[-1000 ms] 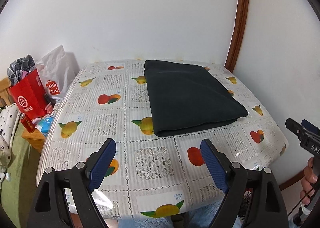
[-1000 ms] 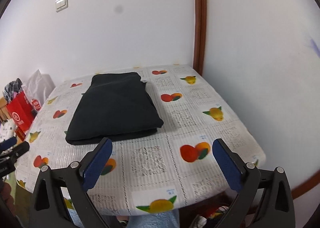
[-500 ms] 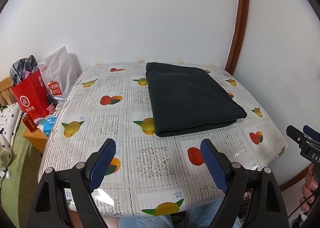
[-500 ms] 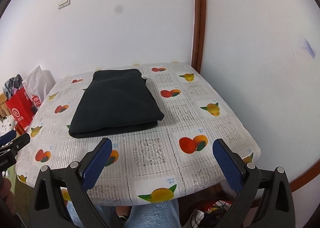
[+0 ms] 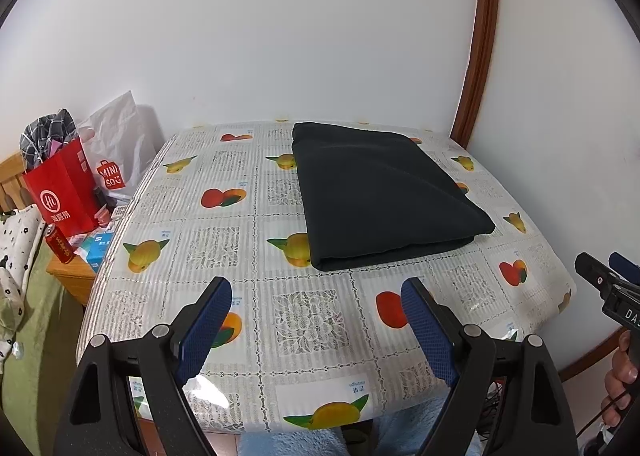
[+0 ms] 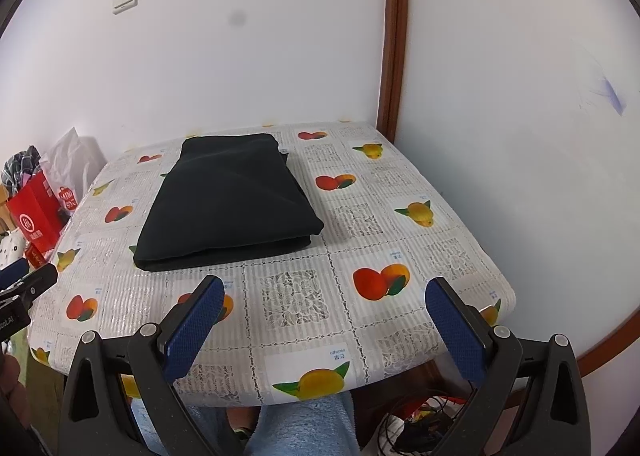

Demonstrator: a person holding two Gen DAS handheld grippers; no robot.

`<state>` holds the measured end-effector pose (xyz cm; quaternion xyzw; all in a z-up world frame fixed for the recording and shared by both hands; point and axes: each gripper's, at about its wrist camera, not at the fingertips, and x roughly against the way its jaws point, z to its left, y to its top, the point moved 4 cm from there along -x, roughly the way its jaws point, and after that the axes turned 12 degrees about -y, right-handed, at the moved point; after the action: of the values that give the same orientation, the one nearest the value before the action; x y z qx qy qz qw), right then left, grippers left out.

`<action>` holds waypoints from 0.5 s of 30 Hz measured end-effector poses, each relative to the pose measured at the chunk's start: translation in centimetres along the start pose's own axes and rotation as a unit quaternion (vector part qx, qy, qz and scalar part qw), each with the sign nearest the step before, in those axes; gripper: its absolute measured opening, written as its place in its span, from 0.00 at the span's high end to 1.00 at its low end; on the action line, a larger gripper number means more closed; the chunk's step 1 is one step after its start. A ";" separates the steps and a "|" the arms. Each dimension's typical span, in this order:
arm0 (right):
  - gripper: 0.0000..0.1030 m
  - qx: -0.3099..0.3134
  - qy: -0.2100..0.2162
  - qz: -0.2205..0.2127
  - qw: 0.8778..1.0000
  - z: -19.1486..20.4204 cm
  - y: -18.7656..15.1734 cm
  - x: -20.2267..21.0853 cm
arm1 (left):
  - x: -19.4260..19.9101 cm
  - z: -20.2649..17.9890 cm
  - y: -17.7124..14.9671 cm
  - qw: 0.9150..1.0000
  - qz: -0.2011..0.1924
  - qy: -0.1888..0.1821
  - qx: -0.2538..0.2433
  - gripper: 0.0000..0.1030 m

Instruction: Fold small clothes

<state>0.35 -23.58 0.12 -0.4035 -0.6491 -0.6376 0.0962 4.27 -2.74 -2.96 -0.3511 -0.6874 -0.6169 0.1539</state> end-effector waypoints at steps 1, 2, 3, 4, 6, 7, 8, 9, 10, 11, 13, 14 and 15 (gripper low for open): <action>0.03 0.000 0.000 0.000 1.000 0.0 0.0 0.0 | -0.1 0.0 0.0 1.000 0.001 0.000 0.000 0.17; 0.03 0.001 0.000 -0.001 1.000 0.0 0.0 0.0 | -0.1 0.0 -0.1 1.000 0.001 0.001 0.000 0.17; 0.03 0.001 0.000 0.000 1.000 0.0 -0.1 0.1 | -0.2 0.0 -0.1 1.000 0.002 0.001 0.001 0.17; 0.03 0.001 0.001 0.000 1.000 0.0 -0.1 0.1 | -0.2 0.0 -0.1 1.000 0.002 0.000 0.001 0.17; 0.03 0.000 0.000 -0.001 1.000 0.0 0.0 0.1 | -0.3 0.0 -0.1 1.000 0.003 0.001 0.001 0.17; 0.03 0.000 0.000 -0.002 1.000 0.0 0.0 0.1 | -0.3 -0.1 -0.1 1.000 0.002 0.002 0.002 0.17; 0.03 0.001 0.000 -0.002 1.000 0.0 0.0 0.2 | -0.3 0.0 -0.1 1.000 0.002 0.002 0.002 0.17; 0.03 0.001 0.001 -0.002 1.000 0.0 -0.1 0.2 | -0.3 0.0 -0.1 1.000 0.002 0.001 0.003 0.17; 0.03 0.001 0.001 -0.002 1.000 0.0 -0.1 0.2 | -0.3 0.0 -0.1 1.000 0.002 0.001 0.003 0.17; 0.03 0.001 0.001 -0.002 1.000 -0.1 -0.1 0.1 | -0.2 0.0 -0.1 1.000 0.001 0.001 0.003 0.17; 0.03 -0.001 0.002 -0.002 1.000 -0.2 -0.2 0.1 | -0.1 0.0 -0.1 1.000 0.000 0.001 0.002 0.17; 0.03 -0.001 0.002 -0.002 1.000 -0.2 -0.1 0.2 | -0.1 0.0 -0.1 1.000 0.000 0.002 0.001 0.17; 0.03 -0.001 0.002 -0.002 1.000 -0.2 -0.1 0.2 | 0.0 0.1 -0.1 1.000 -0.001 0.003 0.001 0.17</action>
<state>0.05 -23.65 0.17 -0.4010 -0.6494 -0.6390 0.0956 4.27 -2.71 -3.06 -0.3489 -0.6880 -0.6170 0.1559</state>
